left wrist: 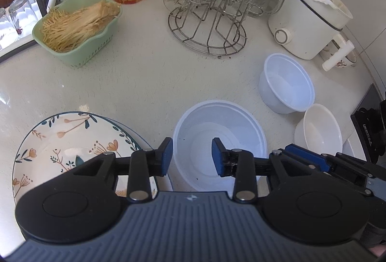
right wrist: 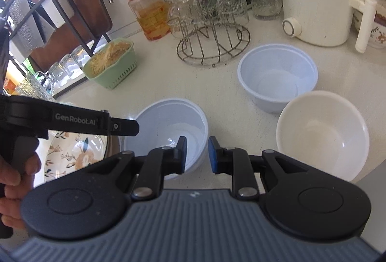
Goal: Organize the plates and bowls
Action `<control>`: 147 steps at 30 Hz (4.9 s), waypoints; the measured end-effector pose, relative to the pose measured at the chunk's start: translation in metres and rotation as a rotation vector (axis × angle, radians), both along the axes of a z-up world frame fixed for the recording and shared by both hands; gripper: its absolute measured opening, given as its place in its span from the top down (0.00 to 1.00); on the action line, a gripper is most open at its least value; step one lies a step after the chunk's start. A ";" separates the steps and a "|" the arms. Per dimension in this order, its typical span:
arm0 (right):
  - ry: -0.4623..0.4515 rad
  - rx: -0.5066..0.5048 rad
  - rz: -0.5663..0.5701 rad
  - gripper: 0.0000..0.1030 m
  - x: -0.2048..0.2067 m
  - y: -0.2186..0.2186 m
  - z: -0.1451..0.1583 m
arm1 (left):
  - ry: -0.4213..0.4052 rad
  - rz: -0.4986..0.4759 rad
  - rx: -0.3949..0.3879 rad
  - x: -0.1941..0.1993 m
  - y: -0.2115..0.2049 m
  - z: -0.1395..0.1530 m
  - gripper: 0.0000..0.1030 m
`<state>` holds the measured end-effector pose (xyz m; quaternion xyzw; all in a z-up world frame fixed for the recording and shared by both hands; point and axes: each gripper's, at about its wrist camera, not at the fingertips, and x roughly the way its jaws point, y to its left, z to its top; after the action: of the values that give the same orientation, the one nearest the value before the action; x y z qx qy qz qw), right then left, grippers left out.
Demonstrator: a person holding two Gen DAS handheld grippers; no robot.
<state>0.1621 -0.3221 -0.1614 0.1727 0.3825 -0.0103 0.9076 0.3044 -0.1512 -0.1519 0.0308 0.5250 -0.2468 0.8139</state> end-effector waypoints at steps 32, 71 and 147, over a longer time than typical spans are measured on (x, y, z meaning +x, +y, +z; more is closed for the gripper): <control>-0.201 -0.098 -0.111 0.78 -0.046 -0.015 0.077 | -0.155 -0.055 -0.109 -0.043 0.003 0.089 0.61; -0.140 -0.110 -0.283 0.78 -0.064 -0.079 0.053 | -0.100 -0.224 -0.130 -0.034 -0.092 0.066 0.61; -0.072 0.079 -0.321 0.77 0.034 -0.134 0.003 | 0.069 -0.270 -0.168 0.074 -0.145 0.012 0.63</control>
<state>0.1963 -0.4557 -0.1587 0.2675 0.3173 -0.1337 0.8999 0.3780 -0.2966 -0.1395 0.0243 0.5211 -0.3980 0.7547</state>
